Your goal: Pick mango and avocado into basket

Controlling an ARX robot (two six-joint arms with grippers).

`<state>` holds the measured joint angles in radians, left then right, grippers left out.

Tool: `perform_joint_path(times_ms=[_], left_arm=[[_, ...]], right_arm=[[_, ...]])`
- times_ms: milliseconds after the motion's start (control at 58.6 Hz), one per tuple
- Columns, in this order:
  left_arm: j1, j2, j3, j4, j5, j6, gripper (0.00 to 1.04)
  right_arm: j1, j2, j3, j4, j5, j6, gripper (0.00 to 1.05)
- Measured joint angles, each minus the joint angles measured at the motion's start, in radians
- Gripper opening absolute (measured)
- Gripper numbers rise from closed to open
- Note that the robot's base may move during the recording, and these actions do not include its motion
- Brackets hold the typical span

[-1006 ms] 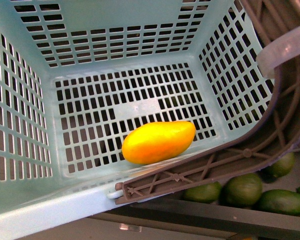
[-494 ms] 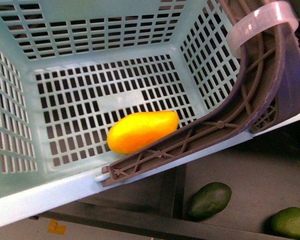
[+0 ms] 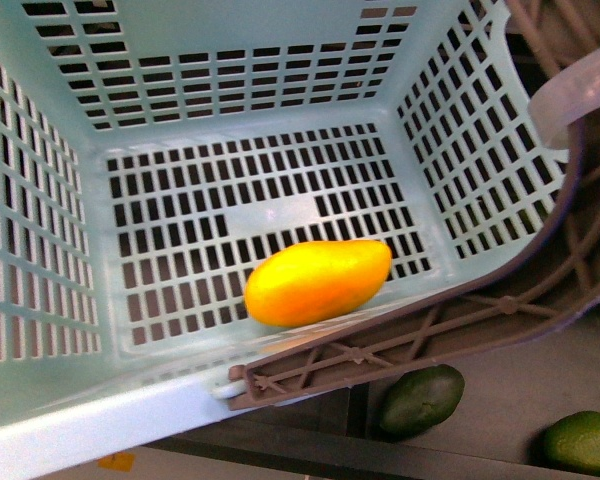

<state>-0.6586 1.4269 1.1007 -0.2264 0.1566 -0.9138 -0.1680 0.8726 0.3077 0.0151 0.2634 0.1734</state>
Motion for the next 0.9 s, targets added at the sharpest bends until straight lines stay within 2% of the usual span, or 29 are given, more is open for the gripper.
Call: perform_joint_path(times_ms=[34,85,102,119,205,273,375,494,682,904], left_arm=[[0.000,0.000,0.000,0.000,-0.006,0.003,0.08],[0.002,0.000,0.000,0.000,-0.011,0.003,0.08],[0.002,0.000,0.000,0.000,-0.011,0.003,0.08],[0.003,0.000,0.000,0.000,-0.013,0.003,0.08],[0.003,0.000,0.000,0.000,-0.010,0.003,0.08],[0.003,0.000,0.000,0.000,-0.002,0.002,0.08],[0.002,0.000,0.000,0.000,0.002,0.001,0.08],[0.001,0.000,0.000,0.000,0.001,0.000,0.08],[0.002,0.000,0.000,0.000,-0.011,0.003,0.08],[0.002,0.000,0.000,0.000,-0.002,0.001,0.08]], right_arm=[[-0.083,0.060,0.010,0.041,-0.092,-0.021,0.96],[-0.173,0.146,0.019,0.109,-0.210,-0.072,0.96],[-0.187,0.163,0.019,0.123,-0.218,-0.077,0.96],[-0.229,0.217,0.020,0.173,-0.277,-0.121,0.96],[-0.354,0.450,0.045,0.328,-0.378,-0.261,0.96],[-0.418,0.641,0.080,0.424,-0.404,-0.354,0.96],[-0.442,0.818,0.123,0.495,-0.407,-0.437,0.96],[-0.446,1.012,0.201,0.531,-0.407,-0.466,0.96],[-0.406,1.242,0.338,0.552,-0.395,-0.446,0.96],[-0.346,1.383,0.464,0.537,-0.390,-0.385,0.96]])
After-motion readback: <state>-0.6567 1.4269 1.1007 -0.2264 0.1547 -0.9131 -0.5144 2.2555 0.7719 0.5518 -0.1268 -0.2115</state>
